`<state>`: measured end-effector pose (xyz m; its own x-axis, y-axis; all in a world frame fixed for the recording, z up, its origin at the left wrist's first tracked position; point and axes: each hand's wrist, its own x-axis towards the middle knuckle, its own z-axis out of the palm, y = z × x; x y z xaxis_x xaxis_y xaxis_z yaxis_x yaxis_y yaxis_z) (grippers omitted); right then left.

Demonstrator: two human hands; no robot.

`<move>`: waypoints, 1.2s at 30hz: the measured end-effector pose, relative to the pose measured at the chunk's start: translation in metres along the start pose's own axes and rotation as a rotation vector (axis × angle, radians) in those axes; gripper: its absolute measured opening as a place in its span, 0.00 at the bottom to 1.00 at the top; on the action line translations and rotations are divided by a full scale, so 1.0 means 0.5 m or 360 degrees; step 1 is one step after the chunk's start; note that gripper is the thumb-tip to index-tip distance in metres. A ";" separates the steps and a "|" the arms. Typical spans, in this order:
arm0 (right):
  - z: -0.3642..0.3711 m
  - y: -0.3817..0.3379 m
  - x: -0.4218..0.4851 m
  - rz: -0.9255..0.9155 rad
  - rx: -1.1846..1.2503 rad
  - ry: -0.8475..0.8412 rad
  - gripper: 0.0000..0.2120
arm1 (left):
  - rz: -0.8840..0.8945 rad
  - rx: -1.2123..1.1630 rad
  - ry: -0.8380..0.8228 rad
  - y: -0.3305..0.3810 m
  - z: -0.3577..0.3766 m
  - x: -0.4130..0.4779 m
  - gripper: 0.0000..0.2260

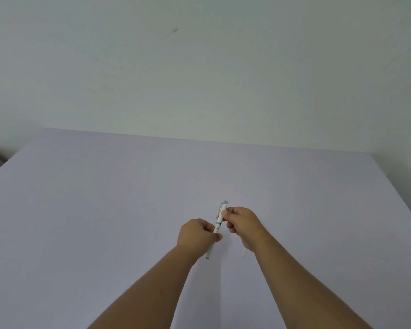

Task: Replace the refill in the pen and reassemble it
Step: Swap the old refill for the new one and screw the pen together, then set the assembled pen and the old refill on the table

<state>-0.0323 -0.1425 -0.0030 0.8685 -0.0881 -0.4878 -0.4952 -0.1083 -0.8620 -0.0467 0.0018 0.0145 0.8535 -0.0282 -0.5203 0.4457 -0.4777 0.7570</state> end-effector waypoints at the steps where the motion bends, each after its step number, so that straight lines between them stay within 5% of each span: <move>1: 0.002 0.003 0.000 0.0004 -0.0021 -0.0009 0.10 | -0.0007 0.0002 -0.0004 -0.003 0.000 0.000 0.05; 18: 0.012 0.034 0.017 0.0034 0.0051 -0.0021 0.08 | -0.0135 -0.0157 -0.0088 -0.023 0.010 0.024 0.05; 27: -0.020 0.084 0.026 0.0088 -0.0982 0.0740 0.12 | -0.0211 -0.0025 0.0062 -0.071 0.040 0.049 0.07; 36: -0.014 0.122 0.016 0.0251 -0.1134 0.0669 0.11 | -0.0168 0.0179 0.0205 -0.087 0.067 0.064 0.06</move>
<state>-0.0556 -0.1566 -0.0587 0.7769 -0.5009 -0.3814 -0.6286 -0.6506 -0.4261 -0.0479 -0.0080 -0.0483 0.8344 0.1363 -0.5340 0.5077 -0.5672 0.6485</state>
